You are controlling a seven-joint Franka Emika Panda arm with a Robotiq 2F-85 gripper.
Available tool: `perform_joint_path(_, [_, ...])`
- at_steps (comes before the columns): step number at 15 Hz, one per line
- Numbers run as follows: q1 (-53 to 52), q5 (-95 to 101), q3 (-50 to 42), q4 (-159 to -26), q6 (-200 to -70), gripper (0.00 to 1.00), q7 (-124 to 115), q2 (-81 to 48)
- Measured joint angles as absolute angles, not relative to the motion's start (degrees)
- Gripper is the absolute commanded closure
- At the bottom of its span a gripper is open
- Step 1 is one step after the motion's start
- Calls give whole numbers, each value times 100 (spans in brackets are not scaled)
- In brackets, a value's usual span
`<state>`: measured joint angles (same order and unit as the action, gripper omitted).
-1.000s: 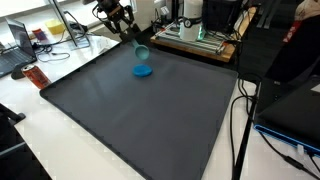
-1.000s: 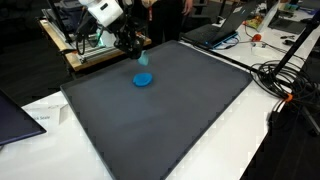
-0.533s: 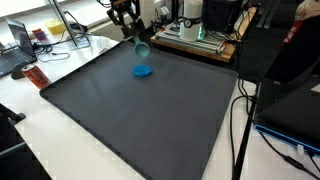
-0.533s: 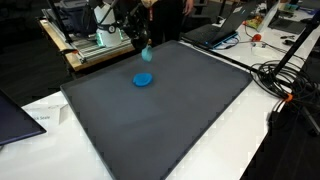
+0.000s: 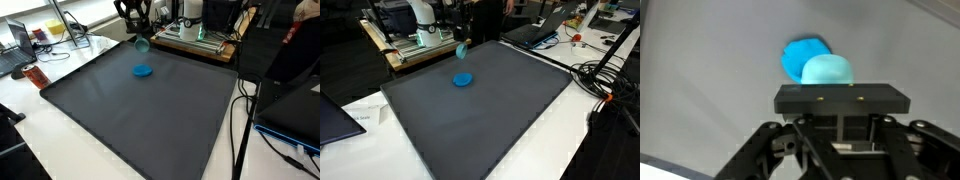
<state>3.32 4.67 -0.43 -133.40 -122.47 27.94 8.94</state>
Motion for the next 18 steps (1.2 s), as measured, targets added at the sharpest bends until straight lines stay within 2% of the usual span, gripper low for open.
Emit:
perform_joint_path(4, [306, 467, -133, -13339, -12264, 52, 2799, 867])
perform_joint_path(5, [306, 467, -141, -13339, -12267, 77, 2799, 866])
perform_joint_path(18, [2, 1730, 181, -13106, -12282, 77, 1746, 254])
